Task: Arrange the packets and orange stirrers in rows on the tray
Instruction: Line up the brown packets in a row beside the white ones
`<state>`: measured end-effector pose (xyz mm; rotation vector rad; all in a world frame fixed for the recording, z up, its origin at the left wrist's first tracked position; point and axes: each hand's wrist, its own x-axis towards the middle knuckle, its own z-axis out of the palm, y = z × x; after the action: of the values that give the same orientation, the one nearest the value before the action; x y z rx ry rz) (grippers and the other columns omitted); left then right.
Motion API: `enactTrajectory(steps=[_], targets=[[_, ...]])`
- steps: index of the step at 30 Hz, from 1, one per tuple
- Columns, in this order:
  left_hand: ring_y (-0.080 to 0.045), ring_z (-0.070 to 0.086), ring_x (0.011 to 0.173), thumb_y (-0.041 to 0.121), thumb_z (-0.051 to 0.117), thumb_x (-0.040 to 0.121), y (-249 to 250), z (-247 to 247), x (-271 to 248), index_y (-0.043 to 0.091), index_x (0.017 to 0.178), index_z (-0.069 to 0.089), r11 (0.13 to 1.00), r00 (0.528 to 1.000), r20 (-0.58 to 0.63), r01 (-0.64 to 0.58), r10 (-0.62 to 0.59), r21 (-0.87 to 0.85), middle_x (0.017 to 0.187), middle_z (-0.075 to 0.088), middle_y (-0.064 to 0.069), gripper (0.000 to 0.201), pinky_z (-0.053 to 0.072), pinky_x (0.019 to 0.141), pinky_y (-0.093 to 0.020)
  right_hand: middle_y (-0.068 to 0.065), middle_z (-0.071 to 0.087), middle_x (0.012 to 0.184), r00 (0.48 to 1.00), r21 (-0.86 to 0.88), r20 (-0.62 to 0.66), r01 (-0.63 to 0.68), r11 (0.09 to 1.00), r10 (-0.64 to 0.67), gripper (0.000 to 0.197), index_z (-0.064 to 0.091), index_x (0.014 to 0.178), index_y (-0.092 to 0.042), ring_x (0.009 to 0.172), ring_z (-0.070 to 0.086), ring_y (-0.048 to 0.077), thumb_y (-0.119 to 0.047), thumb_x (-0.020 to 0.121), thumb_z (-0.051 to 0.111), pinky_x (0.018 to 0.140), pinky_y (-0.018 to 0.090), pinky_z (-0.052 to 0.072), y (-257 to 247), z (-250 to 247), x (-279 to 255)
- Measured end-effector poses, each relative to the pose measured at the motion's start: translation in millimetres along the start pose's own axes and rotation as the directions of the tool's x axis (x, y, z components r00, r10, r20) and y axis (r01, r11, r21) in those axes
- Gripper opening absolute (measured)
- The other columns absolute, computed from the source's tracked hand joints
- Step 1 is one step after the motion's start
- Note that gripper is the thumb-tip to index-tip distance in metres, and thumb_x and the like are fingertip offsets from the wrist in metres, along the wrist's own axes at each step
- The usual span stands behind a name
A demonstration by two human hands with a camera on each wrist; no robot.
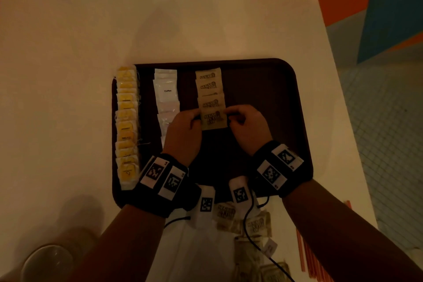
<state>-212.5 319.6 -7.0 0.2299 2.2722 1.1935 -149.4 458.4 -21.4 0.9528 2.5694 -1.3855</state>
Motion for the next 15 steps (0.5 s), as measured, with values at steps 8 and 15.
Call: enactTrajectory(steps=[8, 15], targets=[[-0.013, 0.059, 0.099, 0.01, 0.04, 0.094, -8.9, -26.1, -43.4, 0.018, 0.125, 0.051, 0.999, 1.0, -0.012, -0.025, 0.025, -0.042, 0.119, 0.056, -0.002, 0.034, 0.049, 0.088, -0.026, 0.0, 0.059, 0.114, 0.999, 0.056, 0.038, -0.004, 0.998, 0.002, 0.029, 0.062, 0.108, -0.017, 0.099, 0.057, 0.008, -0.003, 0.085, 0.055, 0.079, 0.006, 0.041, 3.0, -31.6, -35.5], [0.008, 0.053, 0.09, 0.02, 0.053, 0.09, -65.6, -31.1, -154.6, 0.034, 0.102, 0.056, 0.975, 0.942, 0.334, -0.104, 0.033, 0.195, 0.098, 0.058, 0.013, 0.019, 0.039, 0.073, 0.0, -0.005, 0.065, 0.089, 0.929, -0.1, 0.362, -0.047, 0.994, 0.081, 0.022, 0.064, 0.095, -0.021, 0.072, 0.057, -0.012, -0.006, 0.08, 0.066, 0.067, 0.0, 0.042, 46.4, -63.0, -141.4]])
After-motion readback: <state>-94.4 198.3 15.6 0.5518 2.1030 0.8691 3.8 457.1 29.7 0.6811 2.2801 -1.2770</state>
